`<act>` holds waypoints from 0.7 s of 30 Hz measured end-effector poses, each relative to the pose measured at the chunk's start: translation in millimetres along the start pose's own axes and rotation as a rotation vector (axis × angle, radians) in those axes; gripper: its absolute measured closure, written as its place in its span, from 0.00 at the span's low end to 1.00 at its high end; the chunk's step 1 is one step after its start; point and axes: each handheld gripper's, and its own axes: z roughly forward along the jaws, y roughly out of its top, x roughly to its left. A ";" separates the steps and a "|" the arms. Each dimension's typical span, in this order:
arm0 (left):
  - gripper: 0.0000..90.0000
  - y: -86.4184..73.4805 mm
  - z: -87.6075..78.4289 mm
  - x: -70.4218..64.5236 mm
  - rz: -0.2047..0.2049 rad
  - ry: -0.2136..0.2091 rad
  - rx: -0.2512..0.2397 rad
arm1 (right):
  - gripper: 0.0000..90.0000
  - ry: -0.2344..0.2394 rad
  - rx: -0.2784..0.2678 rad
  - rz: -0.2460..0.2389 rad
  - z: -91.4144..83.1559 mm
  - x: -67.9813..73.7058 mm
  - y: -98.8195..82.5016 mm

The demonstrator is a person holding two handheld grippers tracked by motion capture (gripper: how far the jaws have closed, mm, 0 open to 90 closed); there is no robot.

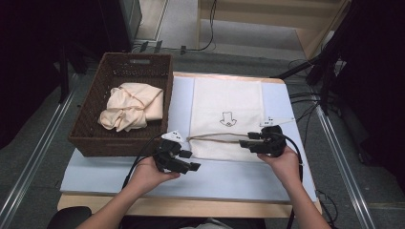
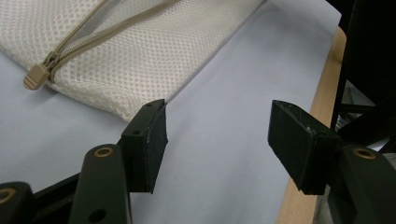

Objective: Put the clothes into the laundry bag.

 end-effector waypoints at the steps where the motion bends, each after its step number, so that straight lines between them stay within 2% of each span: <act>1: 0.43 -0.1 0.1 0.4 -0.004 -0.002 0.004 | 0.49 0.002 0.003 0.001 0.7 0.2 0.3; 7: 0.44 0.5 -0.5 0.1 -0.014 -0.009 0.006 | 0.48 0.001 -0.005 -0.008 0.1 2.7 1.6; 10: 0.47 0.9 -0.6 -0.2 -0.034 -0.008 0.010 | 0.48 0.038 -0.039 0.031 -2.0 3.3 2.5; 13: 0.47 1.3 -0.8 -0.3 -0.033 -0.011 0.010 | 0.48 0.052 -0.068 0.017 -3.8 5.8 4.5; 19: 0.45 2.8 -0.9 -0.2 -0.031 -0.015 -0.007 | 0.48 0.033 -0.040 -0.011 -0.5 8.9 3.2; 20: 0.43 2.6 0.8 0.2 -0.012 -0.010 -0.003 | 0.48 0.030 -0.037 -0.011 -0.3 8.9 2.6; 21: 0.41 2.6 0.8 0.2 -0.012 -0.010 -0.003 | 0.48 0.030 -0.037 -0.011 -0.3 8.9 2.6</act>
